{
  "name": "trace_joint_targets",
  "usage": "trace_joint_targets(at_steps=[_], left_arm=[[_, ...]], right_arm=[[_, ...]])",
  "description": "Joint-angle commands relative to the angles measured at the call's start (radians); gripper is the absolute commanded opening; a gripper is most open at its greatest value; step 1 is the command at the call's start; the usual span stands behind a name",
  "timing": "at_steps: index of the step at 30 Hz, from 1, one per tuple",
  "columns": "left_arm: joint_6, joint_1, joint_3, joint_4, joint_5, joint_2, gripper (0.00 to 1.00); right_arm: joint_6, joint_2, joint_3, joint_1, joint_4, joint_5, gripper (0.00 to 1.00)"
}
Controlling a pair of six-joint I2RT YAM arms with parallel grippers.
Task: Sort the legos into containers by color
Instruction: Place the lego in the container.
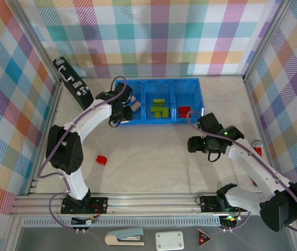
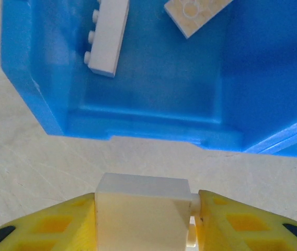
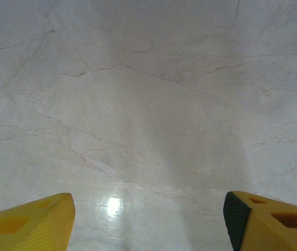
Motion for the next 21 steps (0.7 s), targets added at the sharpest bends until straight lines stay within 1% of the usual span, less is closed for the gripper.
trace_joint_targets(at_steps=[1,10,16,21], left_arm=[[0.035,0.028,0.047,-0.040,0.024,0.024,0.47],[0.076,0.051,0.146,-0.015,0.001,0.110,0.46],[0.110,0.059,0.234,0.025,-0.011,0.206,0.46],[0.131,0.061,0.346,0.031,-0.038,0.304,0.46]], right_arm=[[-0.033,0.007,0.031,0.005,-0.039,0.038,0.77],[-0.038,-0.012,0.015,0.005,-0.023,0.029,0.78],[-0.029,-0.046,0.006,0.005,-0.021,0.032,0.78],[-0.020,-0.067,-0.004,0.005,-0.019,0.028,0.78]])
